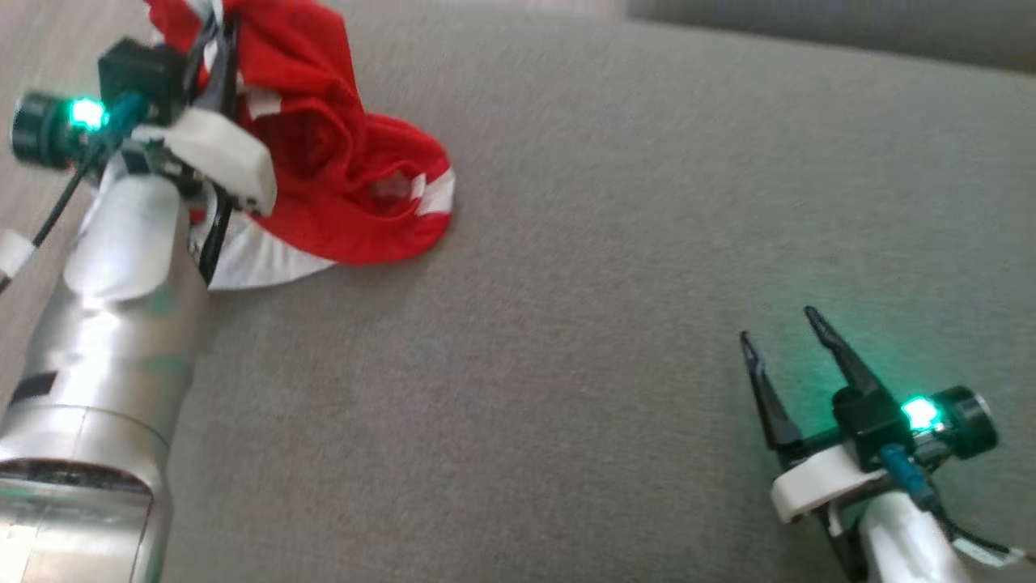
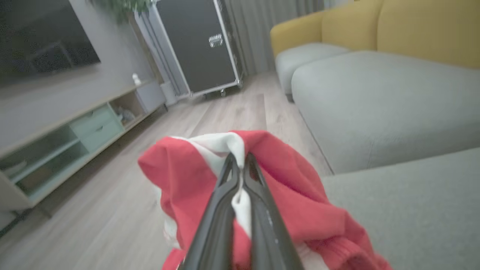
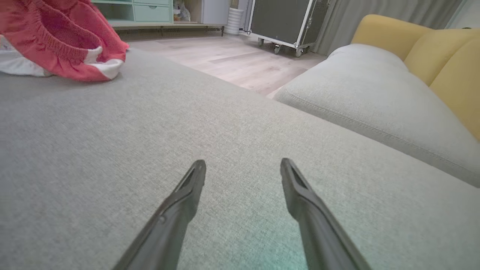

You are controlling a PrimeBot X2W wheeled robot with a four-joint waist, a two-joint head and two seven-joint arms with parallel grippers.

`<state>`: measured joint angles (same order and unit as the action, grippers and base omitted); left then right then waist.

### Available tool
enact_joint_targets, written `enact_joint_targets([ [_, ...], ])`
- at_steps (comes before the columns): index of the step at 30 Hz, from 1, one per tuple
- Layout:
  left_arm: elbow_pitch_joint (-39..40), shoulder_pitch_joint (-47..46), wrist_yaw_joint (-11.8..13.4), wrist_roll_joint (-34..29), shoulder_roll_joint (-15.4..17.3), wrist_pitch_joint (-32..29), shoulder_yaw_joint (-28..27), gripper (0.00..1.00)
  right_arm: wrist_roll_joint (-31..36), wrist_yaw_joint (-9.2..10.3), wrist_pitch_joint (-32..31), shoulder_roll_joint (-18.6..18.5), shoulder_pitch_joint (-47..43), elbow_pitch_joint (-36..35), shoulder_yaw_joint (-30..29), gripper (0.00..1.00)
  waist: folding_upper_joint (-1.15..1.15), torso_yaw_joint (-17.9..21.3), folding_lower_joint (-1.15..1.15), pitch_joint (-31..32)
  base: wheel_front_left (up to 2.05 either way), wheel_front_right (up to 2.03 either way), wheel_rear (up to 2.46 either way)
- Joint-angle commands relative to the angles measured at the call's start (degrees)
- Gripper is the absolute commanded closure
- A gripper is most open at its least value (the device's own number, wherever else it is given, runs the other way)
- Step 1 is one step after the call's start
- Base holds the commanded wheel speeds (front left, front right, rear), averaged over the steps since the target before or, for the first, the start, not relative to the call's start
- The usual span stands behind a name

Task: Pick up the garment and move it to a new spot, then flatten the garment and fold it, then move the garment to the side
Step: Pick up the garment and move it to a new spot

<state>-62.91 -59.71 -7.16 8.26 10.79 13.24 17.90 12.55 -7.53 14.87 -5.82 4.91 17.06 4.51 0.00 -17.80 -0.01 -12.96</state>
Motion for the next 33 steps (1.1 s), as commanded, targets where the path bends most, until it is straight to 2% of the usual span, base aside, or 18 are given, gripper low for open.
enact_joint_targets([
  [1, 3.0, -3.3, -0.2, -0.3, 3.0, 0.8, -0.2, 1.00, -0.6, 0.04, 0.1, 0.5, -0.8, -1.3, 1.5, 0.00, 0.00, 4.1, 0.01, 4.6, 0.00, 0.00, 0.00],
  [5, 10.9, -2.6, -0.3, 3.6, 2.1, 1.3, 8.6, 1.00, -1.7, 0.04, 0.1, 2.0, -1.7, -0.8, 1.9, 0.00, 0.00, 9.6, 0.01, 9.7, 0.00, 0.00, 0.00],
  [9, 21.0, -2.8, -0.3, 11.0, 5.6, 0.7, 16.8, 1.00, -2.8, 0.04, 0.1, 2.7, -2.5, -0.8, 2.2, 0.00, 0.00, 16.1, 0.01, 13.0, 0.00, 0.00, 0.00],
  [12, 27.7, -3.9, -0.3, 14.6, 8.2, -0.5, 19.9, 1.00, -4.4, 0.04, 0.1, 2.9, -2.2, -0.8, 3.2, 0.00, 0.00, 21.1, 0.01, 13.5, 0.00, 0.00, 0.00],
  [17, 34.5, -5.4, -0.3, 17.2, 8.1, -0.1, 20.3, 1.00, -7.5, 0.04, 0.1, 2.9, -1.6, -1.2, 4.6, 0.00, 0.00, 28.5, 0.01, 12.9, 0.00, 0.00, 0.00],
  [23, 33.3, -1.5, -0.3, 21.3, 3.9, 0.0, 26.9, 1.00, -9.7, 0.04, 0.1, 2.9, -0.4, -1.9, 5.4, 0.00, 0.00, 34.1, 0.01, 8.7, 0.00, 0.00, 0.00],
  [28, 25.4, 2.4, -0.3, 23.1, 3.7, 0.6, 34.3, 1.00, -12.0, 0.04, 0.1, 2.9, 2.5, -2.6, 7.4, 0.00, 0.00, 37.4, 0.01, 2.4, 0.00, 0.00, 0.00],
  [30, 23.5, 3.4, -0.3, 23.8, 3.7, 1.1, 34.1, 1.00, -12.5, 0.04, 0.1, 2.9, 3.1, -2.7, 7.8, 0.00, 0.00, 37.9, 0.01, 1.5, 0.00, 0.00, 0.00],
  [31, 21.5, 4.7, -0.2, 25.4, 3.5, 1.4, 32.2, 1.00, -13.0, 0.04, 0.1, 2.9, 3.5, -2.9, 8.2, 0.00, 0.00, 38.6, 0.01, 0.6, 0.00, 0.00, 0.00],
  [32, 19.8, 6.0, 0.2, 26.2, 3.3, 1.6, 30.6, 0.00, -13.5, 0.04, 0.1, 2.9, 3.8, -2.9, 8.3, 0.00, 0.00, 39.0, 0.01, 0.1, 0.00, 0.00, 0.00],
  [33, 19.6, 7.2, 0.9, 26.1, 3.1, 1.7, 28.7, 0.00, -13.9, 0.04, 0.1, 2.9, 3.8, -2.9, 8.3, 0.00, 0.00, 39.3, 0.01, -0.2, 0.00, 0.00, 0.00],
])
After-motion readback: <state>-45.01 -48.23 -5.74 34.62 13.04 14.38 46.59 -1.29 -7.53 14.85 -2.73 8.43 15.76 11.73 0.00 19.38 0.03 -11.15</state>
